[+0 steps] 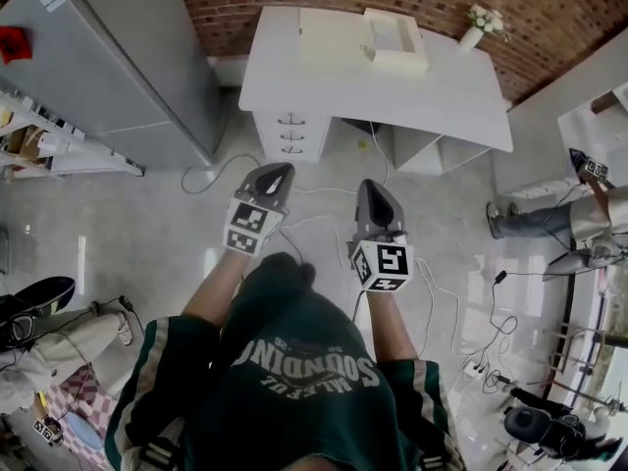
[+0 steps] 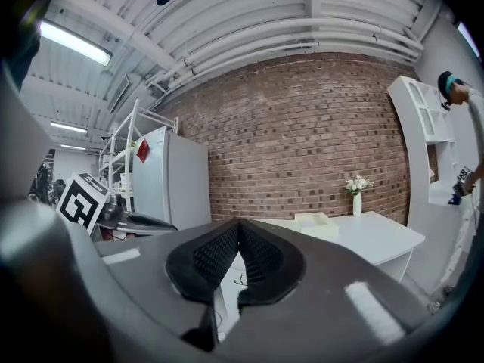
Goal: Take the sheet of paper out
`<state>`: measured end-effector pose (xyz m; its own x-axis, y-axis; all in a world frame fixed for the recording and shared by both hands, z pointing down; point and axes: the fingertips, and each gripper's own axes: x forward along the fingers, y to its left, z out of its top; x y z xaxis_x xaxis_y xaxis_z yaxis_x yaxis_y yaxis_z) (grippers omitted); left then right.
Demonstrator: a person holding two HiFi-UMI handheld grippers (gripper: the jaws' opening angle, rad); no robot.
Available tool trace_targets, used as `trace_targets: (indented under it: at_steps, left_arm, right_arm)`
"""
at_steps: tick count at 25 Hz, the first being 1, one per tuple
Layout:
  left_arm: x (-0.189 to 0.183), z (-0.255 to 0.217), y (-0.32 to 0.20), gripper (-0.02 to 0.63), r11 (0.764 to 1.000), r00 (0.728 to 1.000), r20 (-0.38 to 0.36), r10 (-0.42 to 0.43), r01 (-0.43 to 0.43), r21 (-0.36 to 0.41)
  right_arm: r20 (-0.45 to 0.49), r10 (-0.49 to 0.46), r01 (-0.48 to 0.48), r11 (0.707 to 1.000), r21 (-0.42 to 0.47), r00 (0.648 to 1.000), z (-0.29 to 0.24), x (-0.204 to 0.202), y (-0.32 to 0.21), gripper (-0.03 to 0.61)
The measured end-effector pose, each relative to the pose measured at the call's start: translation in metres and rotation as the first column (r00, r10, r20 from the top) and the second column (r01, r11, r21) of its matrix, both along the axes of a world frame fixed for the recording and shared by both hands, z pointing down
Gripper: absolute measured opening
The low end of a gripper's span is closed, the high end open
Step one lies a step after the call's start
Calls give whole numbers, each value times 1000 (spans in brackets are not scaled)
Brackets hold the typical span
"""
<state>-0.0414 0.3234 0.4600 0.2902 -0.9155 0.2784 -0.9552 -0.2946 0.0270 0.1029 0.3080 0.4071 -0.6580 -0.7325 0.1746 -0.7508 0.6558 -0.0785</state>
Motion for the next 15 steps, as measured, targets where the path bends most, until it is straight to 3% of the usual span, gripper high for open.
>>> trace_targets:
  at_steps: [15]
  left_arm:
    - [-17, 0, -138, 11, 997, 996, -13, 83, -83, 2]
  right_arm:
    - [-16, 46, -46, 999, 4, 999, 1, -30, -122, 0]
